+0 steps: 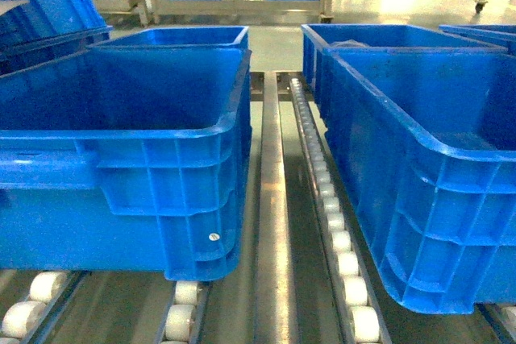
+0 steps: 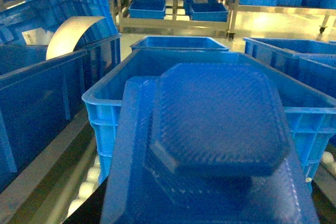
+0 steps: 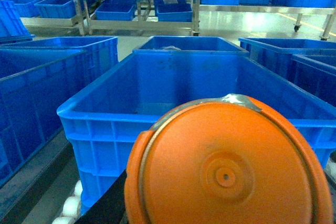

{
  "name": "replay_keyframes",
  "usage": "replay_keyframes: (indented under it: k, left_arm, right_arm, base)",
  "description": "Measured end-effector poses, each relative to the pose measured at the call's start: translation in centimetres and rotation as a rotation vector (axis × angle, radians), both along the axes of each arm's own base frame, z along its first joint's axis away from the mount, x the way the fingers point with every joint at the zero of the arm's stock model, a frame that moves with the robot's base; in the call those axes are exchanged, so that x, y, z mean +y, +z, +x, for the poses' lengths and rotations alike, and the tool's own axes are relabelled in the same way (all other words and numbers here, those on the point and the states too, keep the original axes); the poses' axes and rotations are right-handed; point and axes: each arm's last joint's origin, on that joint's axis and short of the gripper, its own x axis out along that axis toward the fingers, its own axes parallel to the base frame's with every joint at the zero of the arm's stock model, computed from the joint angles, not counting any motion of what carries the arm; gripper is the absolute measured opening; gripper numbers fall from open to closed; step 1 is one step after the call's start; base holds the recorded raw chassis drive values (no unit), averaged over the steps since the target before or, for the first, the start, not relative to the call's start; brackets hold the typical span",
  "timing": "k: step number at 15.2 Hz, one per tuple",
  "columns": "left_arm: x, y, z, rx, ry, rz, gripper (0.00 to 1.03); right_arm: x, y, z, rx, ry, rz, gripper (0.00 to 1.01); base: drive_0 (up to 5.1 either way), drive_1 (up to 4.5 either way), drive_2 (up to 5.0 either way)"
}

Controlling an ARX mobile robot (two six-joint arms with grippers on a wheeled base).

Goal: Sort blue parts and orange caps into right shelf containers

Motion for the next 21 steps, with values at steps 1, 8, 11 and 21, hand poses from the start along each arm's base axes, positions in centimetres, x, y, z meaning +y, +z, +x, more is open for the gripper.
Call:
replay_keyframes:
  k: [1,8,11,21]
  left_arm:
    - [0.0,0.0,0.0,0.000,0.000,0.000,0.42]
    - [0.0,0.0,0.0,0.000,0.000,0.000,0.42]
    - [0.0,0.0,0.0,0.000,0.000,0.000,0.42]
    - [-1.3,4.8,6.1,-0.262,-0.160,-0.002,0.42]
  right_arm:
    - [0.0,0.0,0.0,0.000,0.000,0.000,0.43]
    - [0.0,0.0,0.0,0.000,0.000,0.000,0.43]
    - [0.0,0.0,0.0,0.000,0.000,0.000,0.43]
    - [-0.7,3.9,4.6,-0.236,0.035,-0.087,0.43]
  base:
    - [0.0,0.00,0.0]
    - [0.0,0.00,0.0]
    - [0.0,0.00,0.0]
    - [0.0,0.00,0.0]
